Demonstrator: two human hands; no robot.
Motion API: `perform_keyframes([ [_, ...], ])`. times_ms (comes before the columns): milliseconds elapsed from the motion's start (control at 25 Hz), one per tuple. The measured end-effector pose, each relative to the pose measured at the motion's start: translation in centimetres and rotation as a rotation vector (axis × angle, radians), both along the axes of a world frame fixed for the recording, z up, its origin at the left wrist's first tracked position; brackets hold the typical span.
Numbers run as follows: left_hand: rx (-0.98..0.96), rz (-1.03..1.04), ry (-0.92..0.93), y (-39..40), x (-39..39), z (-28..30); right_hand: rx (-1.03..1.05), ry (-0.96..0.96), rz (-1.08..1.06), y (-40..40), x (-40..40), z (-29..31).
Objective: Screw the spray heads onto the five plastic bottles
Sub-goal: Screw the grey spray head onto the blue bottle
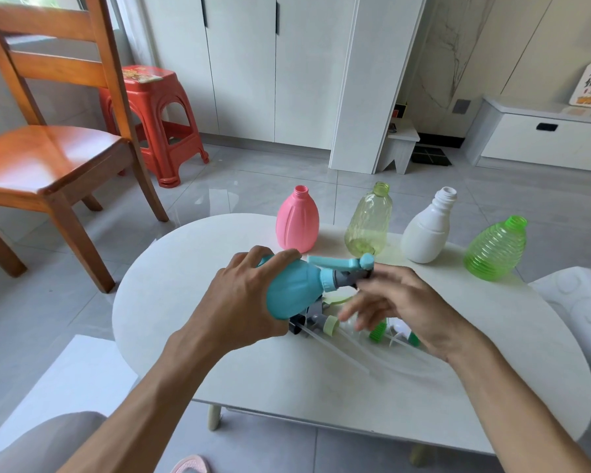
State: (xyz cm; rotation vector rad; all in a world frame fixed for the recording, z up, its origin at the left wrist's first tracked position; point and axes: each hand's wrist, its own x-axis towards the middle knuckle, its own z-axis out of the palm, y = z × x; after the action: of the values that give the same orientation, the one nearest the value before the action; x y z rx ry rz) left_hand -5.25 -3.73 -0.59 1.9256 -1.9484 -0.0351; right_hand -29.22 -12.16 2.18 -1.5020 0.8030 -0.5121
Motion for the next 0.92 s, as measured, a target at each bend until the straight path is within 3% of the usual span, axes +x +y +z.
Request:
perform_keyframes([
  [240,0.007,-0.001,-0.004,0.0,-0.3,-0.3,-0.099,0.382,-0.196,0.9,1.1,-0.4],
  [320,0.012,0.024,0.023,-0.1,-0.1,-0.2,-0.401,0.538,-0.348,0.5,0.5,-0.2],
  [400,0.008,0.039,0.027,-0.2,0.1,-0.2,-0.788,0.488,-0.425,-0.3,-0.7,-0.1],
  [480,0.004,0.03,0.025,-0.2,0.1,-0.2,-0.893,0.42,-0.237,-0.4,-0.8,0.1],
  [560,0.005,0.006,0.006,-0.2,-0.1,-0.3,-0.805,0.348,-0.129,-0.5,-0.4,-0.7],
  [680,0.0,-0.002,-0.018,-0.3,-0.1,-0.3,-0.337,0.078,-0.169,-0.1,0.5,-1.1],
  [760,0.001,-0.009,-0.007,-0.2,-0.2,-0.3,-0.108,0.038,-0.214,-0.4,0.5,-1.1],
  [840,0.003,-0.01,0.017,-0.2,-0.2,-0.3,-0.329,0.175,-0.188,-0.8,-0.1,-1.0],
  [920,0.013,0.003,0.065,-0.2,0.1,-0.3,-0.807,0.329,-0.054,-1.0,-0.9,-0.6],
])
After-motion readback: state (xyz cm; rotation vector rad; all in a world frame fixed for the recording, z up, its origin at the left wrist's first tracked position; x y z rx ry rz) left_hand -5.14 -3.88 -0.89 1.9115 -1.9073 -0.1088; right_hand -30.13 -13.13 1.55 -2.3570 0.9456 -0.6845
